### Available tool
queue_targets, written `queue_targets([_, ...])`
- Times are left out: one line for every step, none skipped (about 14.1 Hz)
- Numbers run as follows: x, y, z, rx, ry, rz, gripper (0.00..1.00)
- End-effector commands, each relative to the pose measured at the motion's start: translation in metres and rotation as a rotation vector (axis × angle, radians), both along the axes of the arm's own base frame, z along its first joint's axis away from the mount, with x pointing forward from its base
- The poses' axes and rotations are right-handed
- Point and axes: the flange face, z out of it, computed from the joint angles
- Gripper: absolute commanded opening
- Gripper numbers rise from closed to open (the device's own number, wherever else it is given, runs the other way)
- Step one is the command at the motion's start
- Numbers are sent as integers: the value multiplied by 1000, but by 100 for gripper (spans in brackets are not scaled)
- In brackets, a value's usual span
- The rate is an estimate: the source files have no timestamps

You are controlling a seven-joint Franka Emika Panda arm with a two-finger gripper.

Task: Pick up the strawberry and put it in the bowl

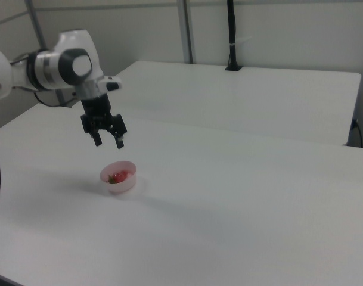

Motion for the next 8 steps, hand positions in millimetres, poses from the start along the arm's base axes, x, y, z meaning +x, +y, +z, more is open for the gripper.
queue_targets([-35,-45,70,-9,-24,-133,100])
queue_targets([-38,-55,81,-6,-33,-145,100])
queue_targets([-38,-64,86,7,-38,-151,100])
queue_targets([-41,-74,95,15,-47,-147,100])
queue_targets([-43,-80,100,36,-44,-133,100])
queue_targets([-43,-83,100,46,-34,-107,100])
queue_targets([-43,-83,96,48,-19,-53,100])
queue_targets([-43,-83,96,51,-15,-27,100])
